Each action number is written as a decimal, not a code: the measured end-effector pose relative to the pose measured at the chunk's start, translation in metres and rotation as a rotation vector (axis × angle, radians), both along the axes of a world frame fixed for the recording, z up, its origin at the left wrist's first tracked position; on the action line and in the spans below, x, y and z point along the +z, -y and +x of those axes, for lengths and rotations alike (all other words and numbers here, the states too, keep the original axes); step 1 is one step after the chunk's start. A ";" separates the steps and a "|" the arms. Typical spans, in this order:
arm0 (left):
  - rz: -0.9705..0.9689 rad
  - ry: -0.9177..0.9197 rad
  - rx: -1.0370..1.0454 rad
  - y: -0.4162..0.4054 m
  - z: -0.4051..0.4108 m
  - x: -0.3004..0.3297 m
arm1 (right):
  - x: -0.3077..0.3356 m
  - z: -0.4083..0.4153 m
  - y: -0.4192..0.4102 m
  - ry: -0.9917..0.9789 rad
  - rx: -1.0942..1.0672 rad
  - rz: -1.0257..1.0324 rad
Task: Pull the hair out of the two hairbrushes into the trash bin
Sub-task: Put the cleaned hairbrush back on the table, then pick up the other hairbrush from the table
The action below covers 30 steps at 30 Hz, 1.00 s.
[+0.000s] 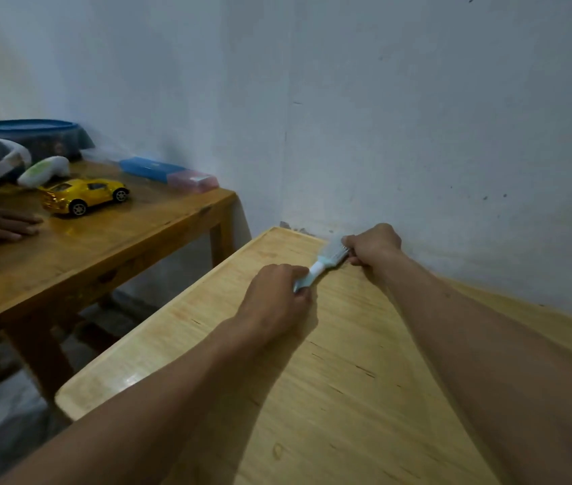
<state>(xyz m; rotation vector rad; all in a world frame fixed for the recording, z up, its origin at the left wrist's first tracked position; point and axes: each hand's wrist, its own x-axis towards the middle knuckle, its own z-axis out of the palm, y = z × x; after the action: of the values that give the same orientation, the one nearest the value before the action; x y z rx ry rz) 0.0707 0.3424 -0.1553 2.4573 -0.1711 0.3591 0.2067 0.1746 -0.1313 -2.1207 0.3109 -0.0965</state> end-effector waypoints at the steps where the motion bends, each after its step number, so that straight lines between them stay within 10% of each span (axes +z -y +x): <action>1: -0.014 -0.006 -0.007 -0.001 0.000 0.000 | 0.000 -0.001 0.000 0.002 0.006 -0.007; 14: 0.123 0.056 0.063 0.034 -0.022 0.045 | 0.085 -0.056 0.097 0.039 0.067 -0.082; 30: 0.159 -0.151 -0.419 0.323 -0.101 0.038 | 0.133 -0.197 0.361 -0.382 0.019 -0.716</action>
<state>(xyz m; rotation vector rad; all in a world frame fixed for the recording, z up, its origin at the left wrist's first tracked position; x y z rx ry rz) -0.0306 0.0198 -0.1169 2.5071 -0.6578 -0.0242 0.0096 -0.1867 0.0020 -2.8538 0.5394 0.2500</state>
